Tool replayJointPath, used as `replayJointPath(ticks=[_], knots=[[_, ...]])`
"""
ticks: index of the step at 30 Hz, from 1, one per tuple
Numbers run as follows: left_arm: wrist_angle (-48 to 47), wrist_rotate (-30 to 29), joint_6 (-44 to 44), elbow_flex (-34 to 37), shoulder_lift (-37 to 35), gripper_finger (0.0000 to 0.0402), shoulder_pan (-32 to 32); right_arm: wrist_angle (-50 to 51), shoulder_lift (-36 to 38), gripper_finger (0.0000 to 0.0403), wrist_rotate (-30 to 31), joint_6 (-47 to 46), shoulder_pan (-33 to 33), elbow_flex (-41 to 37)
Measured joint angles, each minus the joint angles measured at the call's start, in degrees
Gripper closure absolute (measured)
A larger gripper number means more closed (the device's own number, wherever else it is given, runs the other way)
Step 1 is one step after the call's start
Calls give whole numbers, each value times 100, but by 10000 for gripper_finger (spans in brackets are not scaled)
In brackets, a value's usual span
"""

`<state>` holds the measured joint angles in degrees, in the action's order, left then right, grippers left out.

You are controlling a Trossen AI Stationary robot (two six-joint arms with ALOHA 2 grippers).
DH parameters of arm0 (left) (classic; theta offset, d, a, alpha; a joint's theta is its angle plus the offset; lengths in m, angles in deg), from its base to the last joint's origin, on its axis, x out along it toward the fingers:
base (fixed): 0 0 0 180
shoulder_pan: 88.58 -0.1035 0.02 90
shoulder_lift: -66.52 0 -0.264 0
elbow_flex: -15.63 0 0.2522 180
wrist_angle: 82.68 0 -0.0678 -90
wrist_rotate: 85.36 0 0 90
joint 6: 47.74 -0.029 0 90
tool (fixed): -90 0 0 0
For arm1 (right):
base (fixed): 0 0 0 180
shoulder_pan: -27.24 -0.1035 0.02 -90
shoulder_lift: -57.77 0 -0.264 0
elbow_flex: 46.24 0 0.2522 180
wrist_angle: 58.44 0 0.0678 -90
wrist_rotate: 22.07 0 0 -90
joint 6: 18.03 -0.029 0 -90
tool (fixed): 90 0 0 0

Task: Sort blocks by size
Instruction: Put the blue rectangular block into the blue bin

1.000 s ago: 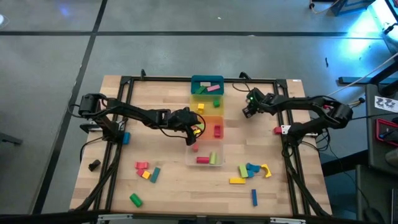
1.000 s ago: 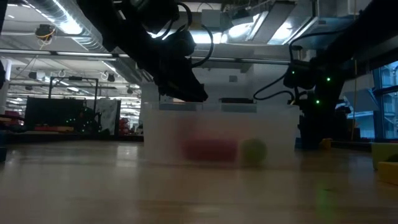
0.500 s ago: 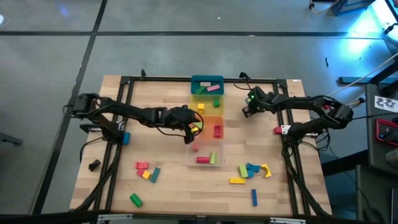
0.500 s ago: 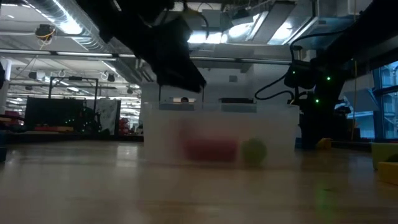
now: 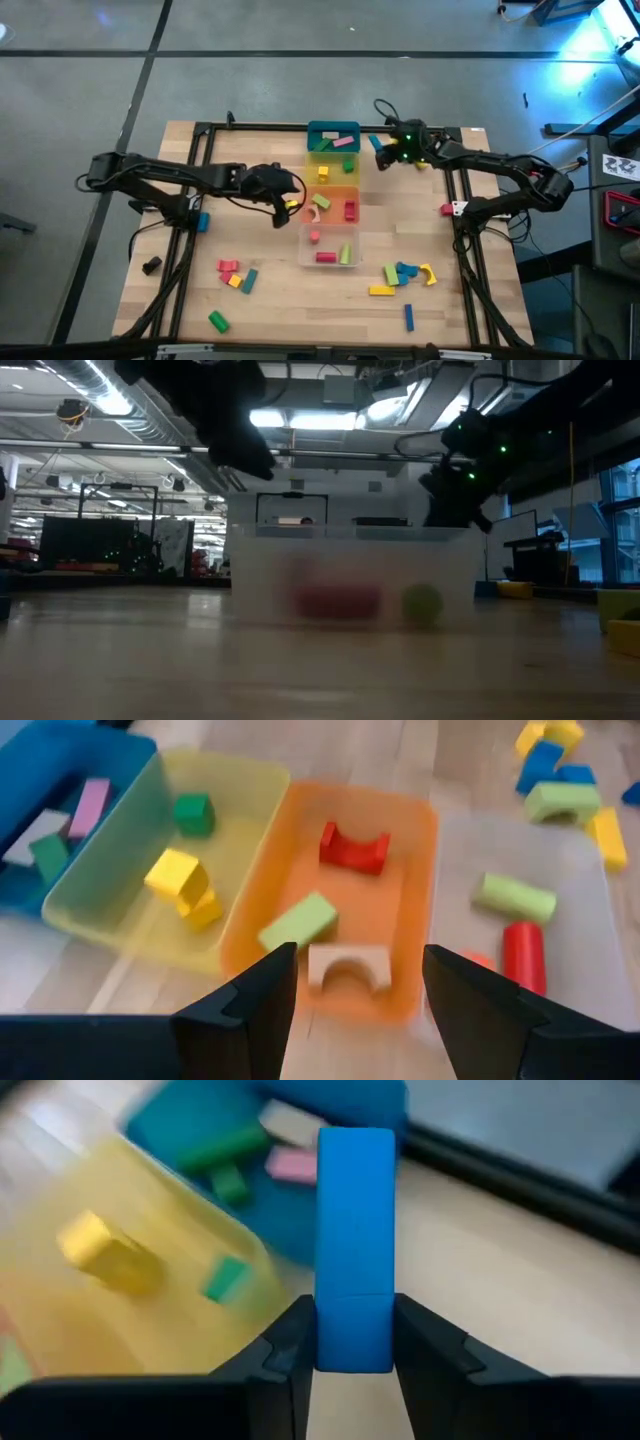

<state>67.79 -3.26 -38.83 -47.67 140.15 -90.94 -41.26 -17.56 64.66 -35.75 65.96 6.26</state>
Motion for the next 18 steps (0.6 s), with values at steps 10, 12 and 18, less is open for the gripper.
replayJointPath(ticks=[10, 12, 18], knots=[[-1576, 15, 139, 0, -719, 202, 139, -2373, -855, 289, -50, -4, -348, -5], [-1800, 29, 402, 0, -857, 202, 171, -2935, -1173, 289, -52, -2, -356, -4], [-3115, 715, 1500, 0, -1228, 202, 453, -4142, -1918, 288, -44, -2, -345, -1]])
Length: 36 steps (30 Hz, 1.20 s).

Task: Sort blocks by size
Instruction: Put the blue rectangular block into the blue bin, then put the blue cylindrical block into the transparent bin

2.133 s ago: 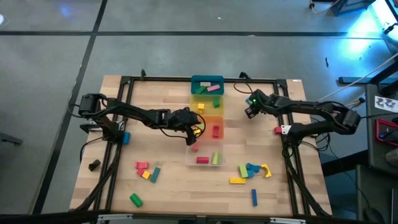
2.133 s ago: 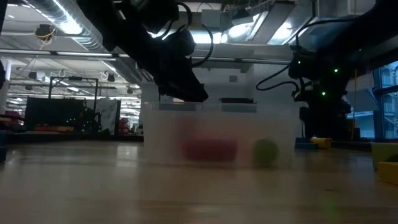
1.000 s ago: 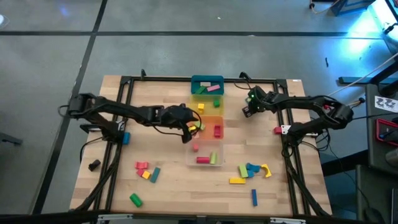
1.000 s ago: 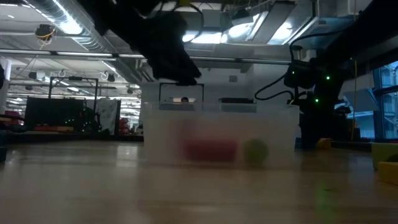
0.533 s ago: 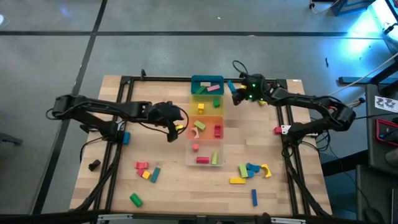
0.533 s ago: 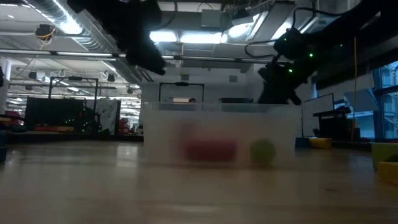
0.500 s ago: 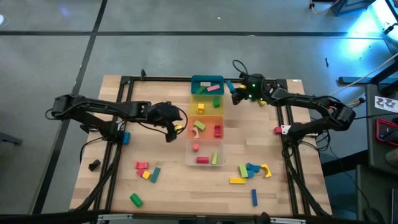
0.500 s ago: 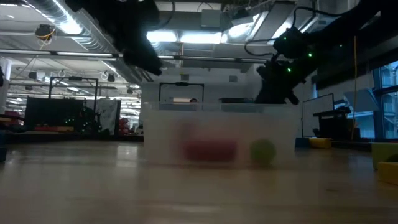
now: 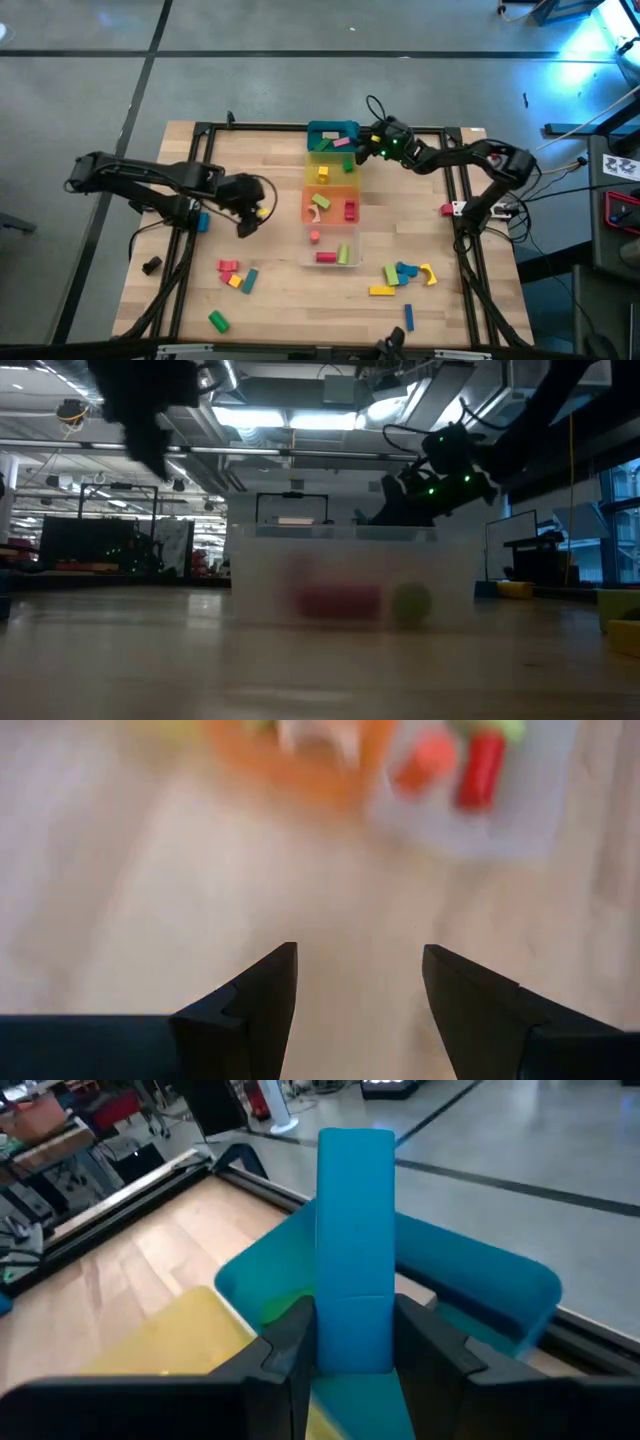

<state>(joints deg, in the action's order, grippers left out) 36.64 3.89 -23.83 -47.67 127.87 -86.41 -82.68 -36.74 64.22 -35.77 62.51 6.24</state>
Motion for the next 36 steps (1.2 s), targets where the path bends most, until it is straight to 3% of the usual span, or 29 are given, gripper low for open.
replayJointPath(ticks=[4, 11, 20, 30, 36], knots=[[-1024, 478, 1288, 0, -100, 202, 334, -43, -293, 288, 0, -1, 0, 164], [-2386, 529, 3974, 0, -103, 202, 745, 98, -719, 288, -2, 1, 0, 738], [-2521, 524, 5861, 75, -101, 202, 1085, 648, -873, 253, -35, -1, 0, 1107], [-2552, 686, 7949, 784, -99, 202, 1591, 699, -873, 220, -33, 1, 0, 1106], [-2498, 614, 8541, 861, 123, 202, 1666, 697, -873, 219, -31, 1, 0, 1106]])
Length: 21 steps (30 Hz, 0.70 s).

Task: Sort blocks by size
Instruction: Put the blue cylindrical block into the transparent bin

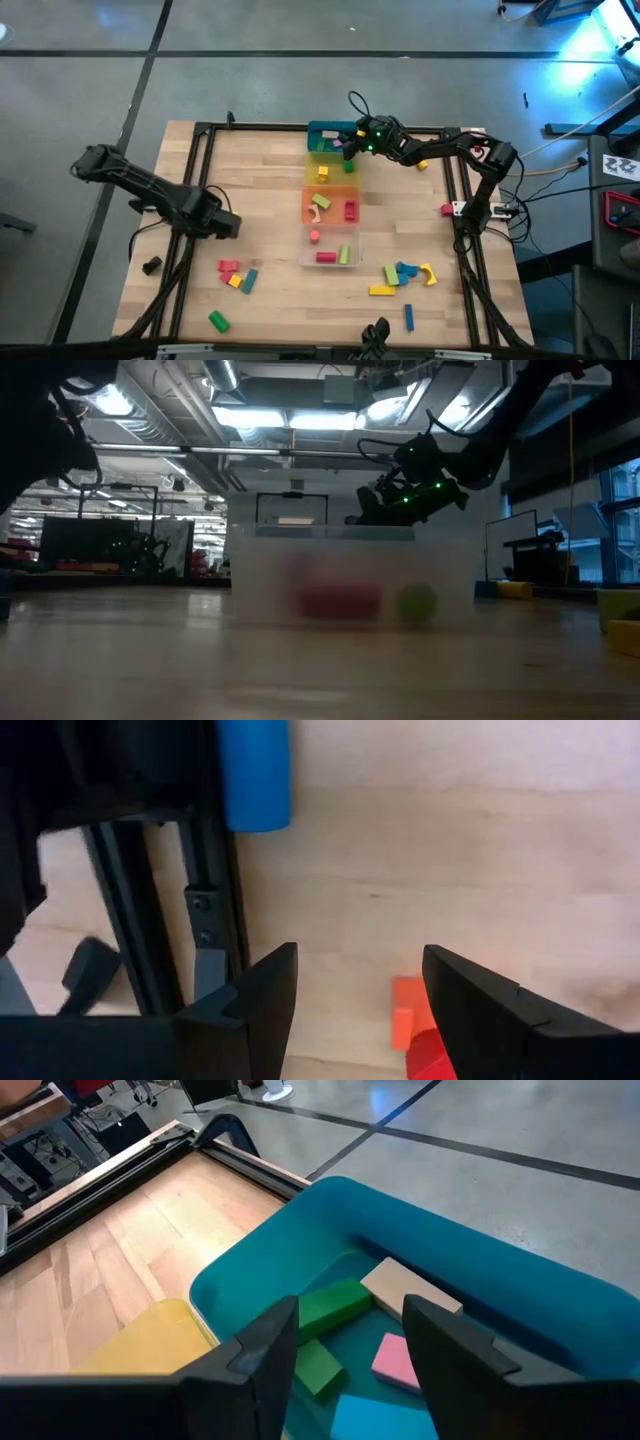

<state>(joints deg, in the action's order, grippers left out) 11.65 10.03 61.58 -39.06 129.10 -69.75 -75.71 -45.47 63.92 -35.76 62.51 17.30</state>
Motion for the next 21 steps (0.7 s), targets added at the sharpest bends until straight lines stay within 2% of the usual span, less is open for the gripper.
replayJointPath(ticks=[6, 11, 16, 21], knots=[[27, 352, 559, 26, 541, 202, 4, 0, 0, 219, -3, 0, 0, 0], [-318, 363, 1087, 26, 984, 202, 7, -4, 0, 219, -4, 2, 0, 0], [-403, -283, 1683, 26, 1346, 202, 7, -5, 0, 219, -7, 20, 0, 0], [-374, -412, 1980, 26, 1764, 202, 5, -7, 0, 219, -7, 22, 0, 0]])
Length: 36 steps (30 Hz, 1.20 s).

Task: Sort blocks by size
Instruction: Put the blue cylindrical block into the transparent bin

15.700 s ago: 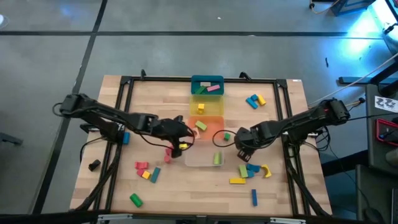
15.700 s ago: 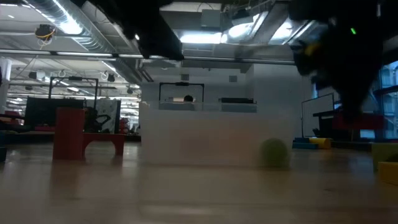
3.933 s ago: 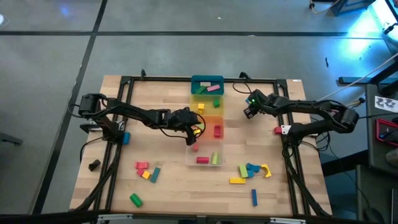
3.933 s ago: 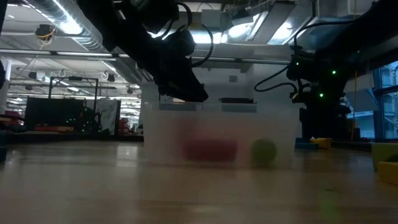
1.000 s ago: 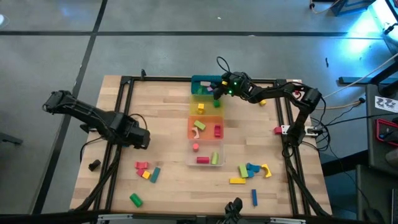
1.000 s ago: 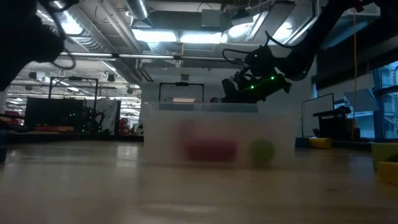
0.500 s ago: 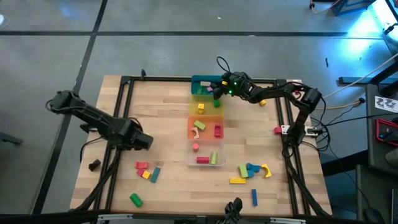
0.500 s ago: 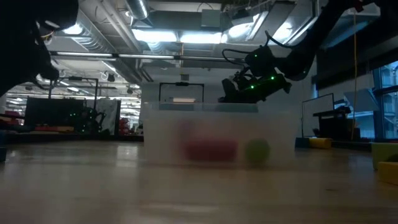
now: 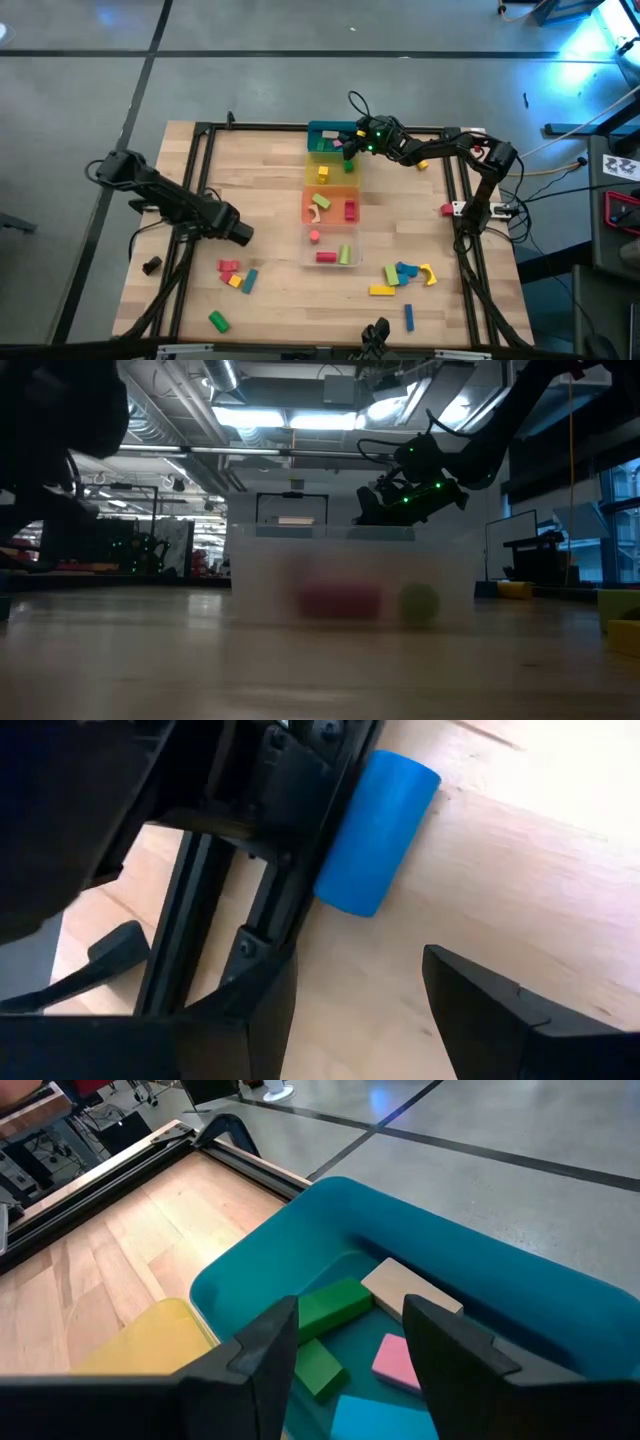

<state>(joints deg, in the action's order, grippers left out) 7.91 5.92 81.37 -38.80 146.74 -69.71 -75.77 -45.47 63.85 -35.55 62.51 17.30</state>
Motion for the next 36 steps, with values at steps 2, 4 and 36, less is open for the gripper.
replayJointPath(ticks=[2, 4, 36], knots=[[38, -13, 10, 0, 181, 202, 0, -2, 0, 219, 0, 0, 0, 0], [28, -32, 37, 0, 373, 202, 0, -4, 0, 219, 0, 2, 0, 0], [704, -571, 422, -35, 1944, 202, -11, -10, 2, 219, -7, 293, 0, 0]])
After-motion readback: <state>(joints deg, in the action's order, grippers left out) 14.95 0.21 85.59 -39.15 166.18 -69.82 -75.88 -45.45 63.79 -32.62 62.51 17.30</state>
